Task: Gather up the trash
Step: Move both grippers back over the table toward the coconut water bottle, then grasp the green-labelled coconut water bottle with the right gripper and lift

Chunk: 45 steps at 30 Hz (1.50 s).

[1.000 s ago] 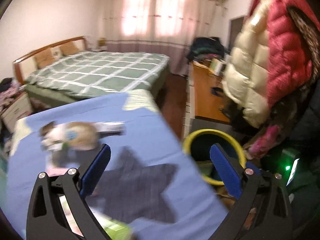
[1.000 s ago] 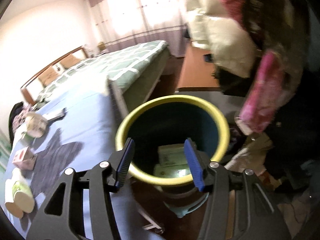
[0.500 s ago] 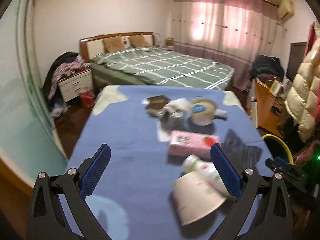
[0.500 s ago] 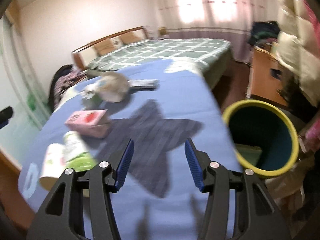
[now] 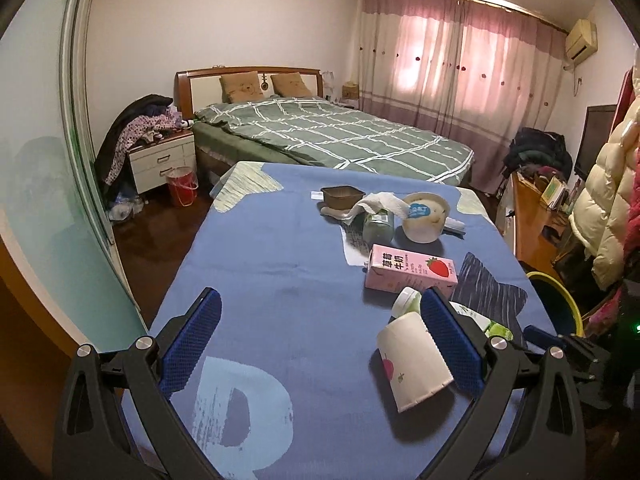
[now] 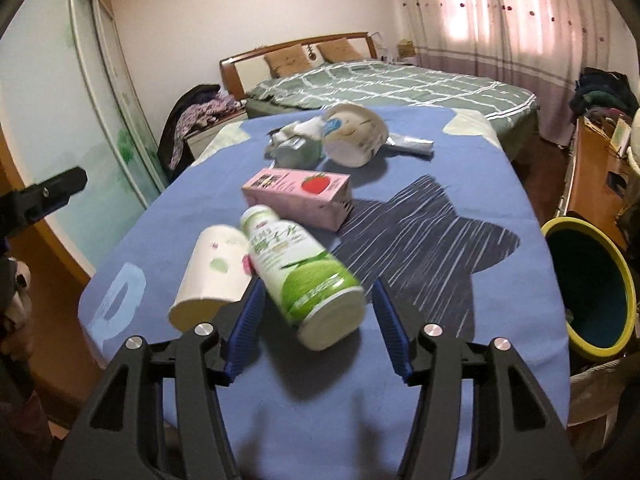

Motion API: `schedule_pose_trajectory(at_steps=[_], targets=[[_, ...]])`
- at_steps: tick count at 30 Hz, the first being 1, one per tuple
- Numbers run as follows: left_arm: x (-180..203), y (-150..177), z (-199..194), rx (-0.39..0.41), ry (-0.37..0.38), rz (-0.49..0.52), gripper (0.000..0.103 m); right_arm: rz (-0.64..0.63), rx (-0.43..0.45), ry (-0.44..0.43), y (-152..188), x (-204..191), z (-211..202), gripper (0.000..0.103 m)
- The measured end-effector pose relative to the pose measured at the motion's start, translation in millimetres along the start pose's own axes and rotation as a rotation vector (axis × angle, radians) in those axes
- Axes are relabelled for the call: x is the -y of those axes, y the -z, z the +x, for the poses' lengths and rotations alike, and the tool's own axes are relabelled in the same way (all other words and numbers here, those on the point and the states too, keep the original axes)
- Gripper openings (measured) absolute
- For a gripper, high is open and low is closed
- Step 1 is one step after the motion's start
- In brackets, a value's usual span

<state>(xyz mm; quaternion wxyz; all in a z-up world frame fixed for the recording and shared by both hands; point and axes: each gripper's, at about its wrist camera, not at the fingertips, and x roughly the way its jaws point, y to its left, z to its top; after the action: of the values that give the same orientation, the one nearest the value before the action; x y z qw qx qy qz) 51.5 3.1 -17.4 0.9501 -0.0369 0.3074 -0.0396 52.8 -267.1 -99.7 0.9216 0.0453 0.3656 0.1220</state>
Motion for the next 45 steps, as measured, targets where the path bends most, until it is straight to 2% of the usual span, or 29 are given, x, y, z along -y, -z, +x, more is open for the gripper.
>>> schedule_pose_trajectory(at_steps=[9,17,21,26,35,45], targets=[[8,8,-6,-0.002,0.032,0.009,0.098,-0.029,-0.038,0.023,3,1,25,0.062],[16,11,0,-0.022,0.045,0.019,0.098,-0.061,-0.064,-0.041,-2,0,48,0.063],[16,11,4,-0.027,0.045,0.019,0.098,-0.051,-0.079,-0.066,0,1,52,0.060],[16,13,7,-0.037,0.046,0.017,0.098,-0.008,-0.028,-0.091,-7,10,29,0.057],[19,14,10,-0.043,0.054,0.020,0.098,0.048,0.122,-0.085,-27,24,-32,0.053],[38,19,18,-0.069,0.097,0.047,0.098,0.084,0.150,-0.051,-35,40,-40,0.053]])
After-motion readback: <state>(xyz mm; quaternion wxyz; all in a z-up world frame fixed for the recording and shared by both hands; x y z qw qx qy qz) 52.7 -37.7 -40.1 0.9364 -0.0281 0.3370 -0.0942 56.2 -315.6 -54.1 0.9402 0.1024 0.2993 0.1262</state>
